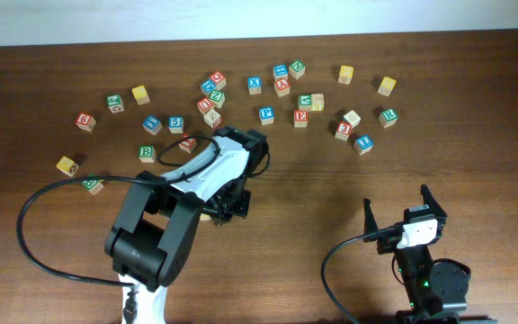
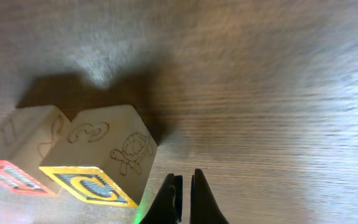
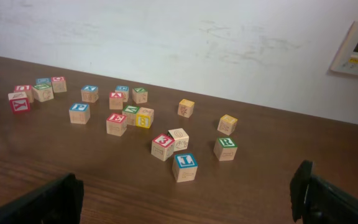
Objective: Spell out ICRA
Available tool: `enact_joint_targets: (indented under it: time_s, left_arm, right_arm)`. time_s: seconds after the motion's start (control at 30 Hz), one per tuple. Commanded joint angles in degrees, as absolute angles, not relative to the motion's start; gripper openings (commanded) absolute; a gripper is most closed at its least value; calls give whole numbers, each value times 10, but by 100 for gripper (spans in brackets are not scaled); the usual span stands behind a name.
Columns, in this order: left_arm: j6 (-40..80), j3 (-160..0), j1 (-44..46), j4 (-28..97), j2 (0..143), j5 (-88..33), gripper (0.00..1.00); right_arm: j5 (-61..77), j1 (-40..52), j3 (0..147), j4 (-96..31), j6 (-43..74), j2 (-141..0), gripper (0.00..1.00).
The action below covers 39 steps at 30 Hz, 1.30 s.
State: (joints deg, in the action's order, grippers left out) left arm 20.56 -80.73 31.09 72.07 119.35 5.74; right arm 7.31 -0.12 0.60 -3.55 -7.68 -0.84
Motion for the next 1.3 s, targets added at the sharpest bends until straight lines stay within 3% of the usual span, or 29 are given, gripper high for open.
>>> enact_joint_targets:
  time_s: [0.0,1.27]
  left_arm:
    - [199,-789,310,715,1181,47,0]
    - [255,-789,306,694,1181,96,0]
  right_arm:
    - [68,-4,3,-39,-75,-5,98]
    - [69,-4,3,-39,-75,-5,98]
